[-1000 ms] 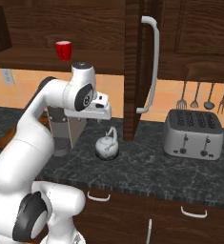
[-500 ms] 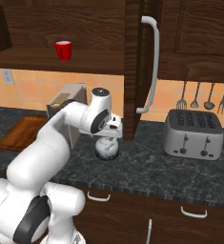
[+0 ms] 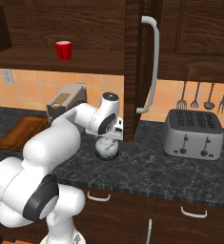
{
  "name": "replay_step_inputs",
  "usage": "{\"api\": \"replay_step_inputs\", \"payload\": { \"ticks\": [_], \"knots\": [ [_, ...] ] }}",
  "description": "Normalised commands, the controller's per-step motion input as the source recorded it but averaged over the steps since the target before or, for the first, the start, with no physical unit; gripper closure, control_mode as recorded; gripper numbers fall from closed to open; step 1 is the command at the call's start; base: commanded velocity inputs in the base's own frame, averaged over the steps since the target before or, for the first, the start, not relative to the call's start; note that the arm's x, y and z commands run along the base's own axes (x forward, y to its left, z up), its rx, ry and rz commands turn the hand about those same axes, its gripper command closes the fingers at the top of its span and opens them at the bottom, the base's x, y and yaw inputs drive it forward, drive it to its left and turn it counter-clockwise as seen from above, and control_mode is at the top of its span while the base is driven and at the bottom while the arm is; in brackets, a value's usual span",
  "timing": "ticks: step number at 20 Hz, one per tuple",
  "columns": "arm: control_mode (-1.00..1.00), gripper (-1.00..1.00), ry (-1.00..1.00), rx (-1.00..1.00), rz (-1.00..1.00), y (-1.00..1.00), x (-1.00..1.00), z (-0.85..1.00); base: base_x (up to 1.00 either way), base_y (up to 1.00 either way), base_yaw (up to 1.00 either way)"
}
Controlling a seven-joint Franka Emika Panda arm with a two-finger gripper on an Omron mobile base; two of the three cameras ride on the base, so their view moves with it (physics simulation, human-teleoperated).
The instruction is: Pick the kettle from the counter and place it on the tray. Then pick the mug from the cabinet and place it on the tray. Then close the cabinet doors.
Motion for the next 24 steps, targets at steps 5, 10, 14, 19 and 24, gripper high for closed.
{"api": "replay_step_inputs", "payload": {
  "ticks": [5,10,14,19,24],
  "knots": [
    [-1.00,-1.00,0.08,0.14,0.00,-0.30,0.52,-0.18,0.00,0.00,0.00],
    [-1.00,-1.00,0.02,0.06,0.00,-0.14,0.28,-0.19,0.00,0.00,0.00],
    [-1.00,-1.00,0.00,0.08,0.00,-0.03,0.17,-0.29,0.00,0.00,0.00],
    [-1.00,-1.00,0.00,0.06,0.00,0.00,0.13,-0.31,0.00,0.00,0.00],
    [-1.00,1.00,0.00,0.01,0.00,0.00,0.04,-0.05,0.00,0.00,0.00]
  ]
}}
